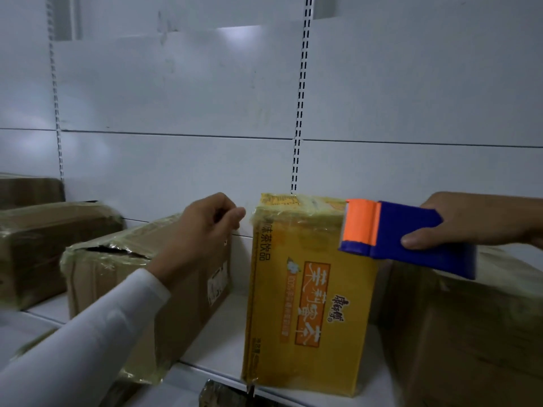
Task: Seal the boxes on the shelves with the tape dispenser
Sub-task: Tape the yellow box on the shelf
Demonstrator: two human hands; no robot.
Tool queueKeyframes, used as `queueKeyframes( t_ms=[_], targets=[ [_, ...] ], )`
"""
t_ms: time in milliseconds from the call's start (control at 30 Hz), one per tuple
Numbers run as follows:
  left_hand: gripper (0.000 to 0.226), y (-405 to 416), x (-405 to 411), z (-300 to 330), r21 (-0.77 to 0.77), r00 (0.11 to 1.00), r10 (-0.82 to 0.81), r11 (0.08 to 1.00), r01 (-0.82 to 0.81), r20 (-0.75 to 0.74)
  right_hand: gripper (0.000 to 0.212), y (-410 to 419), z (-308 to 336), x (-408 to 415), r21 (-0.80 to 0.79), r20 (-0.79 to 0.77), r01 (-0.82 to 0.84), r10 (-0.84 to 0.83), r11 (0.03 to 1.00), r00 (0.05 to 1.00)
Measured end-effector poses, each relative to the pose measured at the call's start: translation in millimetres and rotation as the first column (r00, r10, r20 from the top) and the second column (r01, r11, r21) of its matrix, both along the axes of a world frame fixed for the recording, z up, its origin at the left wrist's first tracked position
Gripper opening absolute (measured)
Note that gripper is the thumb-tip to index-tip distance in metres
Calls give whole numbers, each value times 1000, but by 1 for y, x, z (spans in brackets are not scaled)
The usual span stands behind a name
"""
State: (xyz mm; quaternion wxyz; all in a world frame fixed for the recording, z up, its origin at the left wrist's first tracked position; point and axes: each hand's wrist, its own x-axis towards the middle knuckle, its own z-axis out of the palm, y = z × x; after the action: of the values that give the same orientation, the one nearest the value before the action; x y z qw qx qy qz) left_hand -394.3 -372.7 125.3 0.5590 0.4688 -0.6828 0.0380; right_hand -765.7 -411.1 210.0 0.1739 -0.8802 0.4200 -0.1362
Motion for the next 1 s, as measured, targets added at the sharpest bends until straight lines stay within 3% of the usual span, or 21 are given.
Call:
queueKeyframes(
  t_ms=[233, 433, 633, 700, 767, 867, 933, 1000],
  targets=[
    [25, -19, 4, 5, 74, 998, 11, 997, -6, -63, 86, -14, 33, 1, -25, -60, 112, -113, 993, 992],
    [26, -37, 4, -3, 104, 993, 14, 995, -2, -118, 75, -18, 28, 9, -9, -71, 160, -161, 987, 984],
    [31, -49, 16, -16, 187, 956, 267, 952, -242, -123, 56, -24, 14, 11, -9, -64, 165, -165, 986, 984],
    [20, -49, 17, -19, 145, 940, 312, 945, -292, -138, 52, -26, 12, 10, -13, -54, 154, -154, 988, 987],
    [10, -46, 8, -16, -22, 952, 272, 960, -278, -144, 50, -29, 11, 10, -17, -45, 142, -143, 990, 989],
    [12, -45, -14, -2, -290, 991, 127, 951, -111, 34, 53, -32, 12, 11, -18, -46, 122, -123, 992, 991],
    [17, -53, -23, 4, -278, 973, 123, 958, -65, 197, 51, -32, 12, 10, -17, -56, 117, -118, 993, 991],
    [19, -64, -21, 1, -218, 954, 154, 971, -99, 256, 48, -32, 10, 10, -5, -64, 109, -109, 994, 992]
  ],
)
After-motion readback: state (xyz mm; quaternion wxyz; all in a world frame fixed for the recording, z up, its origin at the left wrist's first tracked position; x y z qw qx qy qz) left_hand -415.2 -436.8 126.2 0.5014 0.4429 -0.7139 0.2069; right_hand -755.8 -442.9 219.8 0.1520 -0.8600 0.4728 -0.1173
